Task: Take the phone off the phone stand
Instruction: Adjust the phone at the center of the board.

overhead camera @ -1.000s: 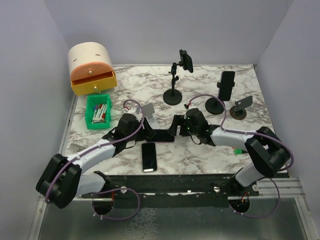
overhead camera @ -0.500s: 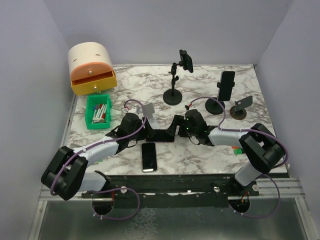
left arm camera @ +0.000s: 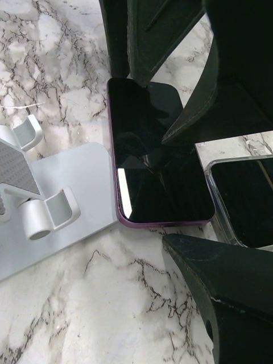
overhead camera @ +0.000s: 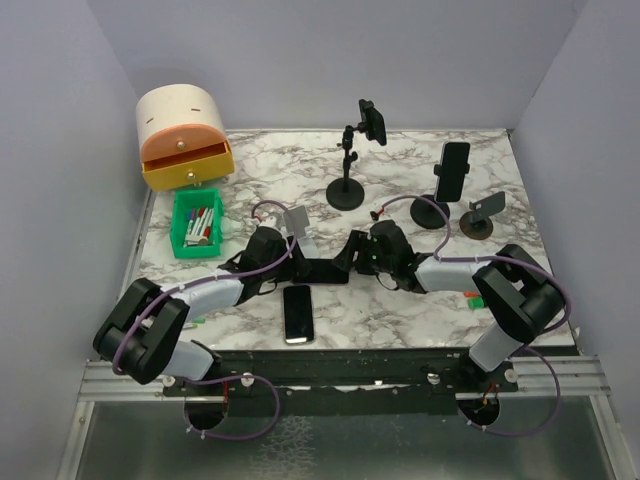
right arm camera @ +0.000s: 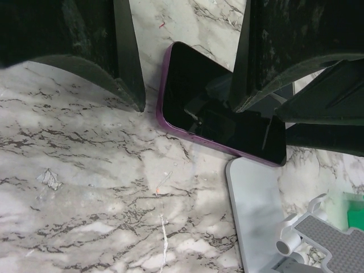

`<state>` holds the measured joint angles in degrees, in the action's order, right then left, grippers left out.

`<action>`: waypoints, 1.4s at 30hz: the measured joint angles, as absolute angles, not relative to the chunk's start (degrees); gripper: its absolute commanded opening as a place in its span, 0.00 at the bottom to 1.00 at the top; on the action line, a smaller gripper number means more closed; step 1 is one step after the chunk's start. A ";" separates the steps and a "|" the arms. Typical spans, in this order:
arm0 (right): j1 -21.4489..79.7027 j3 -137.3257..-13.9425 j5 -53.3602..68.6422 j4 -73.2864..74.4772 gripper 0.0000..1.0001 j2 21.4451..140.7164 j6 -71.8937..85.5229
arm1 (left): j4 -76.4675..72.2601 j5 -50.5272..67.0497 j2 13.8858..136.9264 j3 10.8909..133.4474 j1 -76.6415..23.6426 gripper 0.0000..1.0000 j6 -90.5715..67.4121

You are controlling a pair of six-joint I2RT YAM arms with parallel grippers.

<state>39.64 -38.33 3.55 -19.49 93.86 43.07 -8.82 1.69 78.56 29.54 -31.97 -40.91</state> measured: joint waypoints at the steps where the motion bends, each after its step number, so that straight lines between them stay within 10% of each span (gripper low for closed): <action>1: 39.62 -38.26 3.68 -19.66 0.63 93.93 43.16 | -9.13 2.00 78.94 29.54 -31.97 0.64 -40.97; 23: 38.87 -34.17 4.08 -21.58 0.43 92.12 44.31 | -15.07 6.04 83.13 29.54 -31.44 0.41 -40.47; 42: 38.61 -24.99 3.70 -18.94 0.42 81.62 49.50 | -17.98 7.01 90.65 38.39 -33.95 0.40 -39.13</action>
